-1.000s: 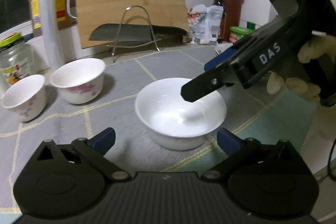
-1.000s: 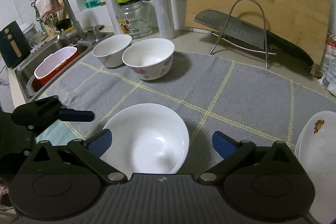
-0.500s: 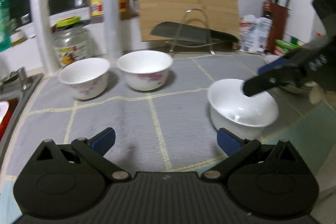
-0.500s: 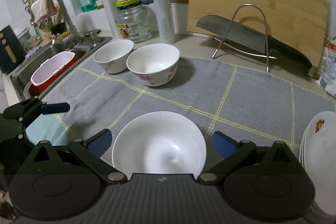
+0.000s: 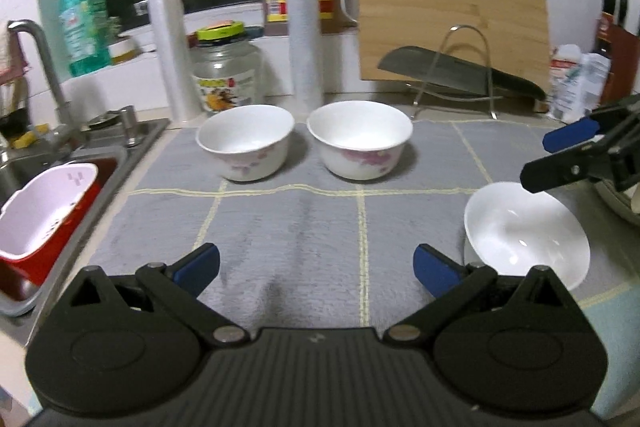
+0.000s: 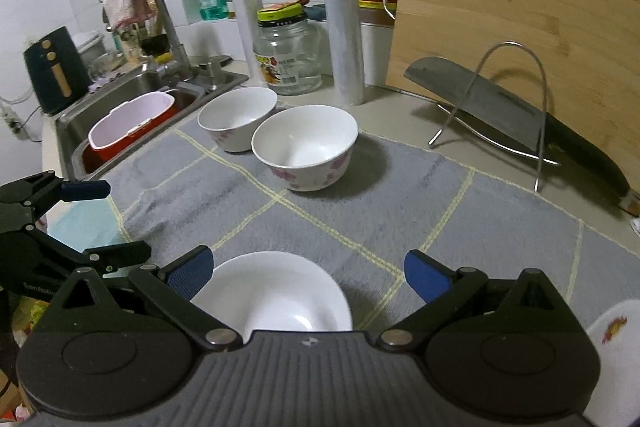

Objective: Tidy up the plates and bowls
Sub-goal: 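Lower the bowl onto the plate stack and open the right gripper, then move the right gripper to the next white bowl and grasp its rim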

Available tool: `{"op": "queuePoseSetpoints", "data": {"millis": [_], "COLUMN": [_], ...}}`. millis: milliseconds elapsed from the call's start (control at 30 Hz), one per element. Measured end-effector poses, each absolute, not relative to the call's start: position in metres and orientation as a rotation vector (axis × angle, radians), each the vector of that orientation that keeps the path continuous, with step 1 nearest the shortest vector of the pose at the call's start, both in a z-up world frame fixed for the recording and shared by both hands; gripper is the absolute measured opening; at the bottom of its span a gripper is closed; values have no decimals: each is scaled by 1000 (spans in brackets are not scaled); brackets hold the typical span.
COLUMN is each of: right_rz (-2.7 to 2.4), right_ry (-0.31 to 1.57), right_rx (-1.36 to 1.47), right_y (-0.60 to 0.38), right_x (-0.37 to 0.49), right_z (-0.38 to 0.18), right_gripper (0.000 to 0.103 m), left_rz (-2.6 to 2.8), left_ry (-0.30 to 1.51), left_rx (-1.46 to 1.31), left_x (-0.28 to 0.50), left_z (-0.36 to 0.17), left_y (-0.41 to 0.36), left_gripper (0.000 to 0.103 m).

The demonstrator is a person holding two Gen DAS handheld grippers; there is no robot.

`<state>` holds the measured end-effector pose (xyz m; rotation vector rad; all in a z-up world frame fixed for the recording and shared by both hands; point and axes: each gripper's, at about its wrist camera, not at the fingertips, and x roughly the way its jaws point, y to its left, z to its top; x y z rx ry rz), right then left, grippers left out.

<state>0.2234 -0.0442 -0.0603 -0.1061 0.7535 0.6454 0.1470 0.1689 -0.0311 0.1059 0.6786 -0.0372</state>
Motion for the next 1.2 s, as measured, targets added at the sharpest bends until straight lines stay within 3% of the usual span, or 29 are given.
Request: {"op": "queuePoseSetpoints", "data": {"millis": [1200], "right_rz": [711], "right_ry": [797], "right_rx": [-192], "right_y": [-1], "right_x": [327], "right_z": [-63], "right_gripper": [103], "left_rz": [-198], "left_ry": [650], "left_rx": [161], "left_x": [265], "left_z": [-72], "left_y": [147], "left_gripper": [102]}}
